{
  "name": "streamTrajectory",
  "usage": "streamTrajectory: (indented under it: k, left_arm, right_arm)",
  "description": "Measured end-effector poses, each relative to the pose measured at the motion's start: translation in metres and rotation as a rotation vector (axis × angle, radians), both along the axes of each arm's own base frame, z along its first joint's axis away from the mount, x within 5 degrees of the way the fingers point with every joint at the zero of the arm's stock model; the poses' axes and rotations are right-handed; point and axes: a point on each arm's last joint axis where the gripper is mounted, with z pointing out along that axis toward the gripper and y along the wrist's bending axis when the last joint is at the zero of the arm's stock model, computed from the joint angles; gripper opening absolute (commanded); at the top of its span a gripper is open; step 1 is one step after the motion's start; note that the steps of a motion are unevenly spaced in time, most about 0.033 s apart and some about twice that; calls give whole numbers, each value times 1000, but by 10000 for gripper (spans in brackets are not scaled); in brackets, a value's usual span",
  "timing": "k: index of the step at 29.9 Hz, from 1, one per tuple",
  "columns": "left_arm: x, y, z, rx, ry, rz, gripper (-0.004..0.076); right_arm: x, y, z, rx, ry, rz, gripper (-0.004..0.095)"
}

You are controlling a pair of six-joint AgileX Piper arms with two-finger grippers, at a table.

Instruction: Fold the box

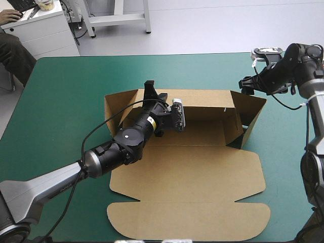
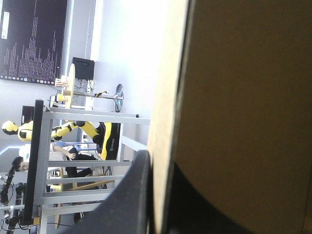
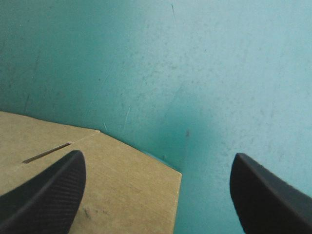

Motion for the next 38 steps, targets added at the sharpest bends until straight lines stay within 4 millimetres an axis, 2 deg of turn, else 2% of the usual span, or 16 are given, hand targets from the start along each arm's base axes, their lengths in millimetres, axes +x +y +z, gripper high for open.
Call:
streamTrajectory:
  k: [10, 26, 34, 38]
  left_arm:
    - [0, 0, 0, -23, 9, 21, -10]
    - [0, 1, -2, -25, 12, 43, -10]
    - [-1, 0, -3, -13, 4, 31, -10]
    - [0, 1, -2, -5, -6, 35, -10]
  right_arm:
    - [-30, -8, 11, -2, -3, -13, 741]
    - [-37, -7, -10, 42, 47, -23, 739]
    - [-70, -4, -32, 76, 139, -20, 737]
    - [-87, -3, -28, 65, 142, -9, 737]
